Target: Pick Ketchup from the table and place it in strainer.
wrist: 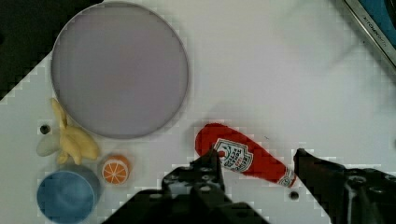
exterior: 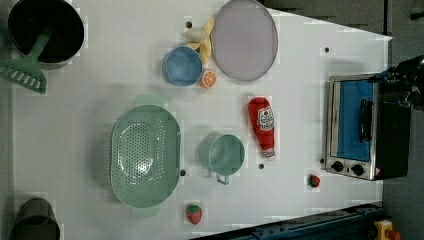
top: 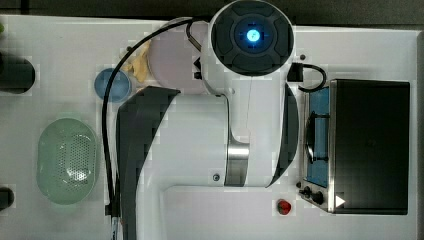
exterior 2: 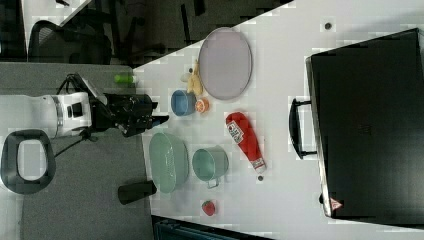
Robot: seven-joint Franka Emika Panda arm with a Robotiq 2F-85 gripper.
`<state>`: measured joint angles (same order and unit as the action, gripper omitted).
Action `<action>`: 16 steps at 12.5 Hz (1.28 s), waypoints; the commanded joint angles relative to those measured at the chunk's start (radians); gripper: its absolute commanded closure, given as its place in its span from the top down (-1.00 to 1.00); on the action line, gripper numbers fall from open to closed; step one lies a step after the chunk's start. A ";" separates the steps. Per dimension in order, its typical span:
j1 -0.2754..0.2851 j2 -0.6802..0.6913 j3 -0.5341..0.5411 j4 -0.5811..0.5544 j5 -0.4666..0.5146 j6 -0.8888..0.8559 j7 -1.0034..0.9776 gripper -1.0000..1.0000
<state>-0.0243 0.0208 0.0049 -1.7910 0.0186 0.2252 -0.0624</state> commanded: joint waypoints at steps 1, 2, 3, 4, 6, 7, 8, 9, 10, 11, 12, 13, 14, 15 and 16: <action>-0.105 -0.242 0.061 -0.103 0.011 -0.146 0.031 0.59; -0.105 -0.240 0.061 -0.106 0.011 -0.145 0.031 0.80; -0.104 -0.234 0.064 -0.110 0.011 -0.143 0.027 1.00; -0.103 -0.224 0.069 -0.119 0.011 -0.140 0.021 1.00; -0.102 -0.189 0.085 -0.146 0.011 -0.139 0.001 1.00; -0.101 -0.166 0.095 -0.164 0.011 -0.131 -0.020 1.00; -0.099 -0.141 0.104 -0.185 0.011 -0.111 -0.058 1.00; -0.098 -0.117 0.114 -0.212 0.011 -0.077 -0.117 1.00; -0.096 -0.096 0.123 -0.246 0.011 -0.027 -0.195 1.00; -0.096 -0.077 0.130 -0.285 0.011 0.039 -0.282 1.00; -0.095 -0.059 0.134 -0.322 0.011 0.116 -0.373 1.00; -0.094 -0.042 0.136 -0.360 0.011 0.197 -0.463 1.00; -0.092 -0.026 0.137 -0.396 0.011 0.274 -0.552 1.00; -0.091 -0.010 0.138 -0.431 0.011 0.343 -0.644 1.00; -0.090 0.006 0.139 -0.465 0.011 0.404 -0.731 1.00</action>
<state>-0.1138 0.0741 0.1403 -2.2676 0.0172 0.6021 -0.5864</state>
